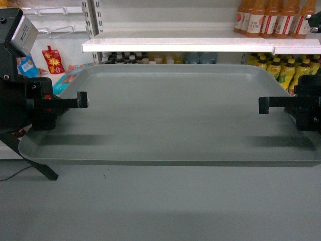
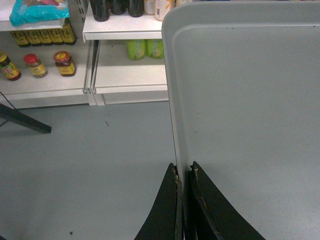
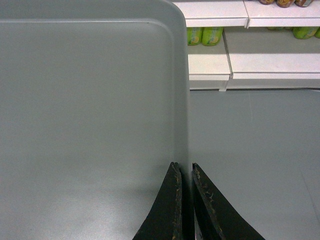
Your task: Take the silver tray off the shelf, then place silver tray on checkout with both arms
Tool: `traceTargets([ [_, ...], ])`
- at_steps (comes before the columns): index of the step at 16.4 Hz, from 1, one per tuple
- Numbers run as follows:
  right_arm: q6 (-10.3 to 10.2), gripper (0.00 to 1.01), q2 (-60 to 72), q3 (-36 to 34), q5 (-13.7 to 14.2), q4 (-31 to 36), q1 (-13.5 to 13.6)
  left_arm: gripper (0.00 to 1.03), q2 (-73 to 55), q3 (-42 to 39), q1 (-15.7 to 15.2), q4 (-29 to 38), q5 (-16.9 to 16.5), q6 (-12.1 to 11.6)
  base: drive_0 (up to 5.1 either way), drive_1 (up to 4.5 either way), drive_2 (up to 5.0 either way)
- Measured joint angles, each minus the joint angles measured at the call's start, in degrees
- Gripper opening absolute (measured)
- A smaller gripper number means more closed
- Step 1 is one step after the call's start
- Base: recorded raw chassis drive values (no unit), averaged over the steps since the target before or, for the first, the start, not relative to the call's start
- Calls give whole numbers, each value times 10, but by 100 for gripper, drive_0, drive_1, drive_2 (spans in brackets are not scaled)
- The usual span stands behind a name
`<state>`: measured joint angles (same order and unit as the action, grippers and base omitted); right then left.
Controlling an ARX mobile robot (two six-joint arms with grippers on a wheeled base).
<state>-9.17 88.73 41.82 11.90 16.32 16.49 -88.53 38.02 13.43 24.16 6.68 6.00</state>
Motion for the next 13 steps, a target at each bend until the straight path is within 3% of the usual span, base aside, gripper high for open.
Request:
traceTargets([
  [13,0,3,-1,0,0,1,0,4,0,1,1,1,0,0,9,-406,424],
])
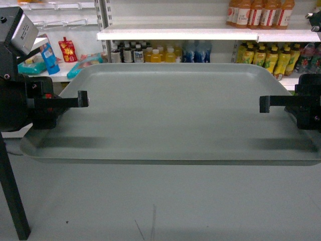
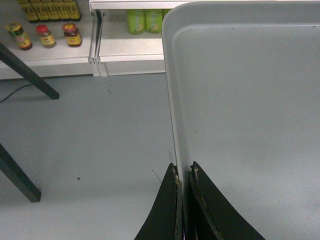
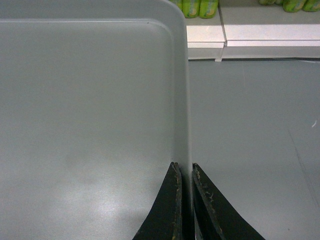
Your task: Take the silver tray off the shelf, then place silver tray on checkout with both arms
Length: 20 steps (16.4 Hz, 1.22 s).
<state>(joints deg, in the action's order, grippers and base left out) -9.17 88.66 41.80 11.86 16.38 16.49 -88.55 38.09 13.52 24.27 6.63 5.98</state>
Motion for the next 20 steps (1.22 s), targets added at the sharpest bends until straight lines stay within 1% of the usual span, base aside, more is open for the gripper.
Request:
traceTargets([
  [14,0,3,0,0,0,3,0,4,0,0,0,2,0,0,8,-415,431],
  [20,0,3,-3,-1,0,0,0,4,3,-1,0,0,0,0,0,0,0],
])
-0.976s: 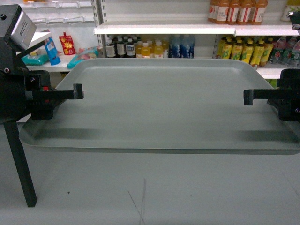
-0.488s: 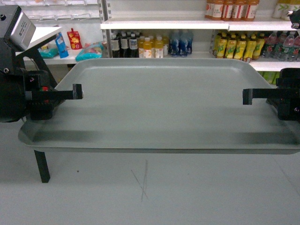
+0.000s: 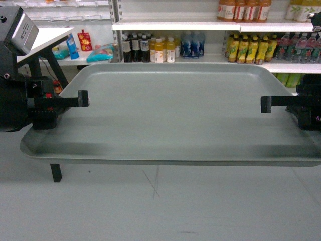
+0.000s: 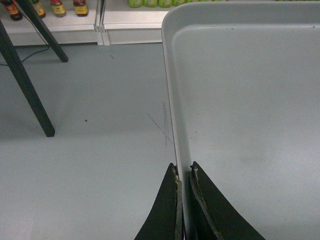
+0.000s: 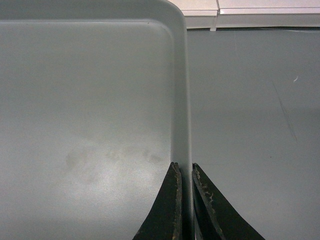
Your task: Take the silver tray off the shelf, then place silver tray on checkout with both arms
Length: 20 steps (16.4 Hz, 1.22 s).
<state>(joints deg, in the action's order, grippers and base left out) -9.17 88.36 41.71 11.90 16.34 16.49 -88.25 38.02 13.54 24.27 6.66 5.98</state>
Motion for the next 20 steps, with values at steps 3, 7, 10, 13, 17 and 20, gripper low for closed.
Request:
traceTargets([
  [3,0,3,0,0,0,0,0,4,0,0,0,0,0,0,0,0,0],
  [7,0,3,0,0,0,0,0,4,0,0,0,0,0,0,-121,62,62],
  [10,0,3,0,0,0,0,0,4,0,0,1,0,0,0,-481,257,257],
  [13,0,3,0,0,0,0,0,4,0,0,1,2,1,0,-470,254,254],
  [17,0,3,0,0,0,0,0,4,-1,0,1,2,1,0,-510,233,233],
  [20,0,3,0,0,0,0,0,4,-1,0,0,2,0,0,-512,234,234],
])
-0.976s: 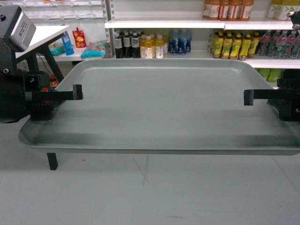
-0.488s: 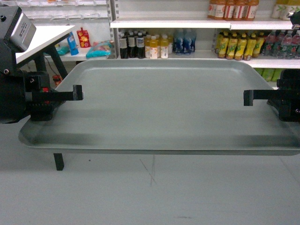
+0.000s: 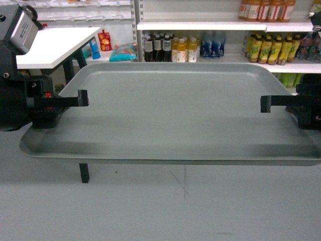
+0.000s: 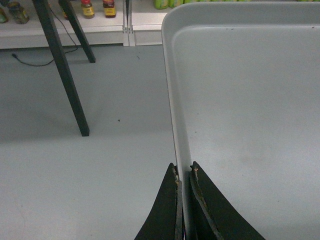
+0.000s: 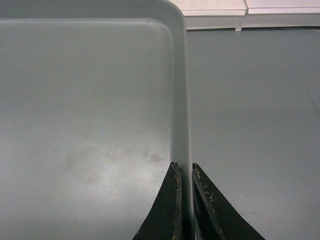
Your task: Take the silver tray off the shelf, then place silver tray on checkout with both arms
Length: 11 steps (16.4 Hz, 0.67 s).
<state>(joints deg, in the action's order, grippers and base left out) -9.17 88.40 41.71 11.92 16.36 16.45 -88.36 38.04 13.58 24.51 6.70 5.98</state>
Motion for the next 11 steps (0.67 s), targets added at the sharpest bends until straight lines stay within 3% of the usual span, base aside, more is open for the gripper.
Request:
traceTargets([
  [11,0,3,0,0,0,2,0,4,0,0,-1,0,0,0,-505,240,240],
])
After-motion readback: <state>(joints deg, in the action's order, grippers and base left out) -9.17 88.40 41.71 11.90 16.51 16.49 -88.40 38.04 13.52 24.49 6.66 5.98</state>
